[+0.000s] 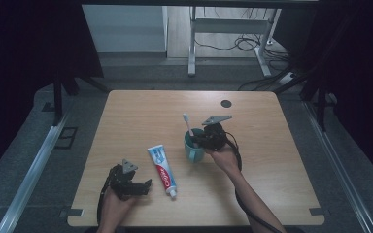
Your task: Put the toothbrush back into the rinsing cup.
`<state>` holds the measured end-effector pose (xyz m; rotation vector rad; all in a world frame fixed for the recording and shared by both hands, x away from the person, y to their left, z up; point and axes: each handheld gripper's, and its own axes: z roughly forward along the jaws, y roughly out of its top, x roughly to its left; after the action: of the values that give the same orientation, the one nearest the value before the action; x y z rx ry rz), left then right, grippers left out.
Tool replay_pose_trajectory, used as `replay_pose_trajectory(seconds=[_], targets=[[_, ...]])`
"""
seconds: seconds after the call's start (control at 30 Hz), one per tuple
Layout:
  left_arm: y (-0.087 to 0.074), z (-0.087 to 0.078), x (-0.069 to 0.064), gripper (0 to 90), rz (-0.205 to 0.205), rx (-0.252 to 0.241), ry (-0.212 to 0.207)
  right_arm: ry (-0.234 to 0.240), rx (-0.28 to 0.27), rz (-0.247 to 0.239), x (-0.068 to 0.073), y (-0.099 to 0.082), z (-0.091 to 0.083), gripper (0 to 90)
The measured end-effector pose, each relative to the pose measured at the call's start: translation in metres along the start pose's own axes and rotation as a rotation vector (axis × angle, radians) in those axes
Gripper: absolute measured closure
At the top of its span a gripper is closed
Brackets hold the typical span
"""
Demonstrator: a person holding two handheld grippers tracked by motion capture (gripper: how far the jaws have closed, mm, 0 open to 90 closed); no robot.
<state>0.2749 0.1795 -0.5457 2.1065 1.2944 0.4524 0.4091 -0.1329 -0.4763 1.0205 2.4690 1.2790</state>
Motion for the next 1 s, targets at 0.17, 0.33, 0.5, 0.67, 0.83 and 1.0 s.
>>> replay_pose_trajectory(seconds=[0.17, 0.33, 0.5, 0.67, 0.83, 1.0], targets=[[0.0, 0.0, 0.0, 0.0, 0.0, 0.0, 0.0, 0.005, 0.014, 0.005, -0.001, 0.001, 0.0, 75.9], [0.0, 0.0, 0.0, 0.0, 0.0, 0.0, 0.0, 0.001, 0.018, 0.003, -0.001, 0.0, 0.0, 73.8], [0.0, 0.0, 0.0, 0.0, 0.0, 0.0, 0.0, 0.006, 0.007, 0.002, 0.0, 0.001, -0.003, 72.1], [0.0, 0.0, 0.0, 0.0, 0.002, 0.0, 0.0, 0.001, 0.001, -0.012, 0.002, 0.003, -0.007, 68.8], [0.0, 0.0, 0.0, 0.0, 0.005, 0.0, 0.0, -0.003, -0.002, -0.034, 0.005, 0.005, -0.011, 63.1], [0.0, 0.0, 0.0, 0.0, 0.006, 0.0, 0.0, -0.017, 0.0, -0.073, 0.009, 0.009, -0.016, 54.6]])
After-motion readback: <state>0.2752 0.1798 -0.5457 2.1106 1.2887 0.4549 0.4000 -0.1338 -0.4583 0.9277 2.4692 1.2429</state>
